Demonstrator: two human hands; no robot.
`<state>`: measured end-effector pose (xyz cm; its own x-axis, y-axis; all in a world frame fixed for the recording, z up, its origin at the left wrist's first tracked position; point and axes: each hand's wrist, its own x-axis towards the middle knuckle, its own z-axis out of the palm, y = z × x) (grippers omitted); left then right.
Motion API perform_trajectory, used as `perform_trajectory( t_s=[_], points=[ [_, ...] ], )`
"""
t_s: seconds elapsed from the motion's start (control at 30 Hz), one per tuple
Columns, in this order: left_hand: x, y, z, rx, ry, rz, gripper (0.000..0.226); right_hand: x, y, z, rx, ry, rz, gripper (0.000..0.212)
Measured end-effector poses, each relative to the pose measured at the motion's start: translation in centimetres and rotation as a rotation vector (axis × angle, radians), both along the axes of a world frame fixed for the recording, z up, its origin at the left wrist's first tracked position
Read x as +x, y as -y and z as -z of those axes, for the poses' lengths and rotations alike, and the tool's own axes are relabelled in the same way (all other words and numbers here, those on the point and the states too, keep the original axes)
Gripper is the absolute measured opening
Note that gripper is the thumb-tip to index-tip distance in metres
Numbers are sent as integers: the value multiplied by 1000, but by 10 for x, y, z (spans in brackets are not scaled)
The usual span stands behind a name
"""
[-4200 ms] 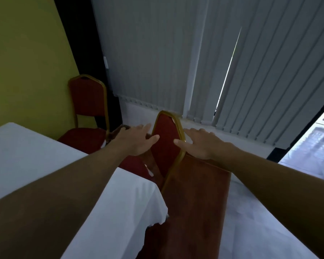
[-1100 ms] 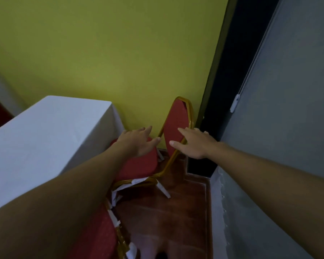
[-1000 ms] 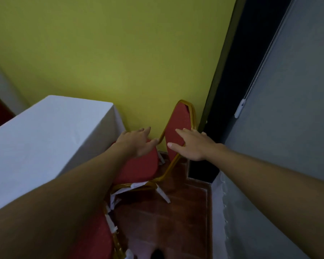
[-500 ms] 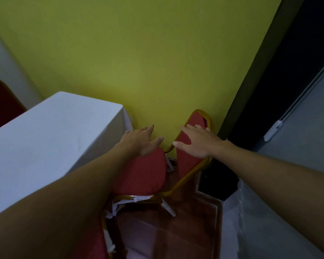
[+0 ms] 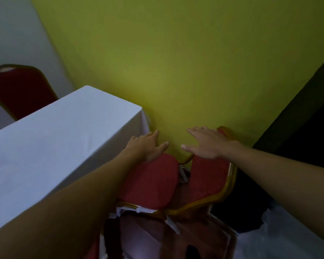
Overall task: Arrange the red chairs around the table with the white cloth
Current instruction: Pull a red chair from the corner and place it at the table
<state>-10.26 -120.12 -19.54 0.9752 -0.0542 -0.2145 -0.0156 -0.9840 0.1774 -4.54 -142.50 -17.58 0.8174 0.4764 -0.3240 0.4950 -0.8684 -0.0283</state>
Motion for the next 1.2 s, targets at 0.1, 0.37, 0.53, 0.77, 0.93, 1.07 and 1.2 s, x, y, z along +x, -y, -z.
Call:
perform_trajectory(
  t_s=[0.1, 0.37, 0.53, 0.77, 0.93, 1.07, 1.2],
  points=[
    [22, 15, 10, -20, -25, -45, 80, 42, 13, 8, -49, -16, -100, 90],
    [52, 73, 65, -206, -161, -188, 81, 132, 58, 36, -239, -61, -367, 90],
    [60, 123, 94, -374, -270, -215, 80, 175, 95, 50, -393, -140, -463, 82],
    [80, 194, 135, -560, -504, -200, 108, 193, 126, 64, -469, -302, -579, 87],
    [88, 233, 142, -631, -644, -216, 124, 207, 131, 79, -380, -308, -718, 98],
    [87, 251, 149, -630, -730, -190, 140, 229, 164, 73, -435, -293, -735, 122],
    [82, 255, 160, -578, -700, -171, 142, 224, 150, 85, -502, -269, -876, 120]
  ],
)
